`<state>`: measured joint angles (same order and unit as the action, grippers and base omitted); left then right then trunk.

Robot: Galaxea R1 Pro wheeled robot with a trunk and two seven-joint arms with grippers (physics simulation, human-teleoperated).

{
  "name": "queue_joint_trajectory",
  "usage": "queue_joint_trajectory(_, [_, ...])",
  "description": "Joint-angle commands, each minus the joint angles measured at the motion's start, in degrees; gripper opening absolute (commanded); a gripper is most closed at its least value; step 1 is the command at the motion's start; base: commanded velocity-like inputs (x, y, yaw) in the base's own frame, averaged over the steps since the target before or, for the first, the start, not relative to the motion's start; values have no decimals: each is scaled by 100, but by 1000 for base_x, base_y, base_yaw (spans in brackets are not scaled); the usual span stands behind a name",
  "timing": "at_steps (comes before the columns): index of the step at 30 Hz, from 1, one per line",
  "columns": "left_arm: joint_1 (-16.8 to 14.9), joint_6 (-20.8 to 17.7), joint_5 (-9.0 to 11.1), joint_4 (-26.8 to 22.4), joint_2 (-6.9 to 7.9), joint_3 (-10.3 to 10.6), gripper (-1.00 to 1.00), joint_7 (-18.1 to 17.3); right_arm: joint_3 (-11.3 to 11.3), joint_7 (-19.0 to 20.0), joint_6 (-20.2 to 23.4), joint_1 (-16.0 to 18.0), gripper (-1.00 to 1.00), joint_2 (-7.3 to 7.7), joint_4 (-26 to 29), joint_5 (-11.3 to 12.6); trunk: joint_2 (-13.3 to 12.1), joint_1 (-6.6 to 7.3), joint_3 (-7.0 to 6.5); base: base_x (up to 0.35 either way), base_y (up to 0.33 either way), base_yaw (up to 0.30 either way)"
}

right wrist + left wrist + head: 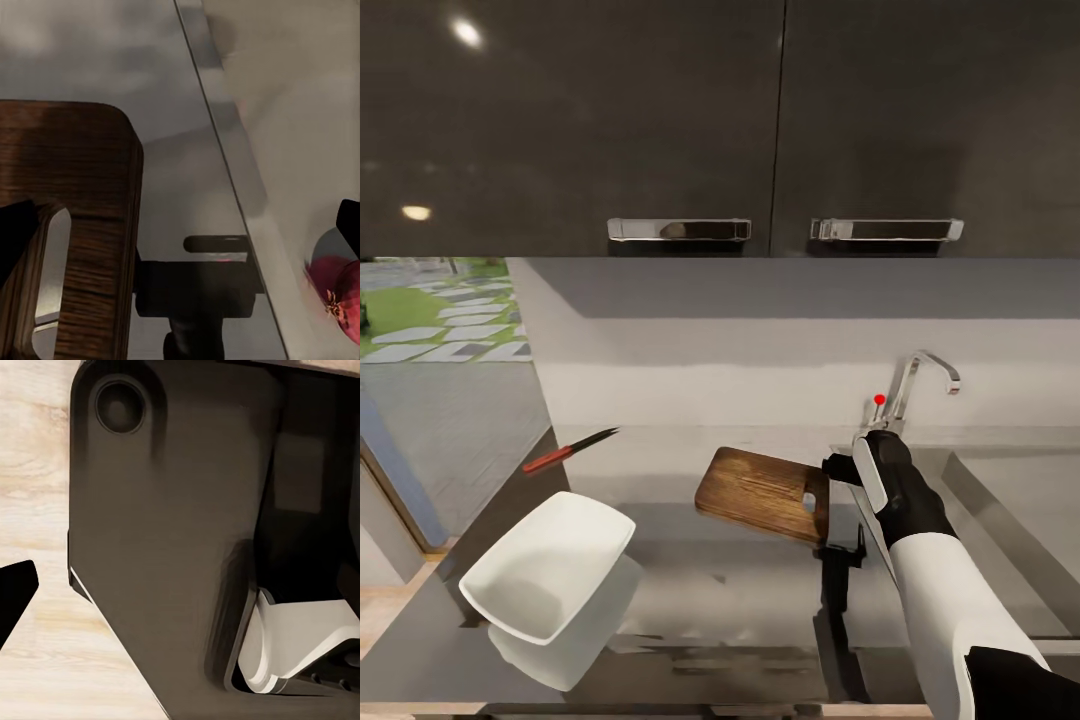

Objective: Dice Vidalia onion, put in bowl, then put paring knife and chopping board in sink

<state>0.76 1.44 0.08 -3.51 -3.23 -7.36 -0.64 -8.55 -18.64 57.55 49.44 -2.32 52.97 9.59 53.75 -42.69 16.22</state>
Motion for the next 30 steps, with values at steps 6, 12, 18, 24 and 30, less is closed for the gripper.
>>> queue_joint_trajectory(6, [3,5,1,-10,-2,-38,100,-7,-8,-52,10,4,100,-5,6,60,5,-1,49,0,0,0])
queue_joint_trajectory(12, [3,5,1,-10,-2,-38,100,-8,-6,-52,10,4,100,-5,3,68,5,-1,72,0,0,14])
queue_joint_trajectory(18, [3,5,1,-10,-2,-38,100,-7,-6,-49,10,4,100,-5,5,68,5,-1,91,0,0,65])
queue_joint_trajectory(24, [3,5,1,-10,-2,-38,100,-7,-6,-51,10,4,100,-5,6,69,5,-1,130,0,0,4])
queue_joint_trajectory(30, [3,5,1,-10,-2,-38,100,-7,-6,-50,10,4,100,-5,6,69,5,-1,156,0,0,0])
